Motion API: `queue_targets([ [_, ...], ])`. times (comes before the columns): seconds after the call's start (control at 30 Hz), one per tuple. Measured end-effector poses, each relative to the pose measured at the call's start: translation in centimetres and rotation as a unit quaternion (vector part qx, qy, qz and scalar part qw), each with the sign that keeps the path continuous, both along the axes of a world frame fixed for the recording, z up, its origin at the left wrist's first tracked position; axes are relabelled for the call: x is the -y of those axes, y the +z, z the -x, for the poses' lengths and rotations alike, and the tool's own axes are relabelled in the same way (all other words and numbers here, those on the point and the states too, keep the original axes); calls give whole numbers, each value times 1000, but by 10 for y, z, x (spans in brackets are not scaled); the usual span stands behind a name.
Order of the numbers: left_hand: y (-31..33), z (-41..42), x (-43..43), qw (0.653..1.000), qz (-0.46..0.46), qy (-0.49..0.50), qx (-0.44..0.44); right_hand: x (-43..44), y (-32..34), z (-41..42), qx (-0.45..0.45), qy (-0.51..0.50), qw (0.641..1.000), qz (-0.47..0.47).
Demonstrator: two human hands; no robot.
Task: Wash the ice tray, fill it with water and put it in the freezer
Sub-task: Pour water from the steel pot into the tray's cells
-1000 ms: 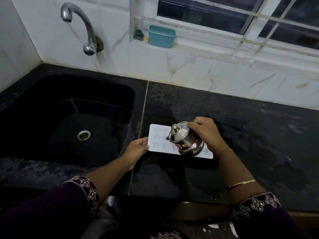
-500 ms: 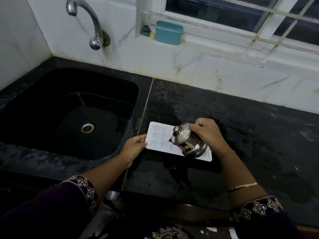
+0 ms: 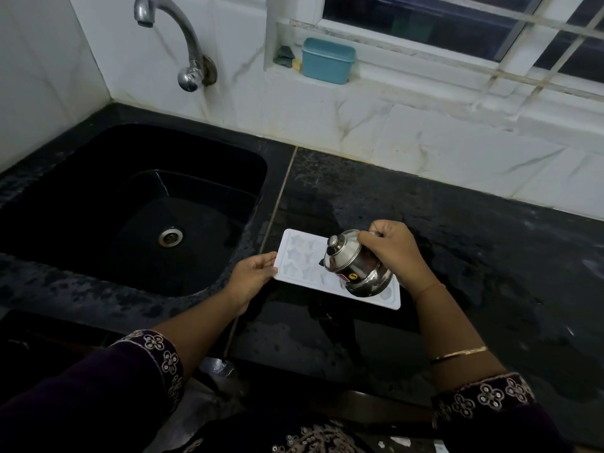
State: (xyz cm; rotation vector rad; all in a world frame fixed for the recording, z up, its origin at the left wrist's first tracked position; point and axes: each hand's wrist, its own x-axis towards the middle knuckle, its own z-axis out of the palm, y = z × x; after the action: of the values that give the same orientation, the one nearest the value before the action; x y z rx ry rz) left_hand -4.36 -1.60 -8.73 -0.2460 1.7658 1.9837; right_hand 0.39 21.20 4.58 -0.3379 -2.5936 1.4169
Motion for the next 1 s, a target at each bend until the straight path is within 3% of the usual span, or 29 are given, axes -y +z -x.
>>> queue_targets([
  [0.5,-10,4,1,1000,-9,1,-2,-2,-2,1,0,-3,1000,1],
  [0.73,-13,4,1,1000,-18,2,-3,-9,-5,5,-6,-37,994,102],
  [1.0,-12,4,1,1000,-18,1,-7,-7,-1,16,-16,-44,998,30],
])
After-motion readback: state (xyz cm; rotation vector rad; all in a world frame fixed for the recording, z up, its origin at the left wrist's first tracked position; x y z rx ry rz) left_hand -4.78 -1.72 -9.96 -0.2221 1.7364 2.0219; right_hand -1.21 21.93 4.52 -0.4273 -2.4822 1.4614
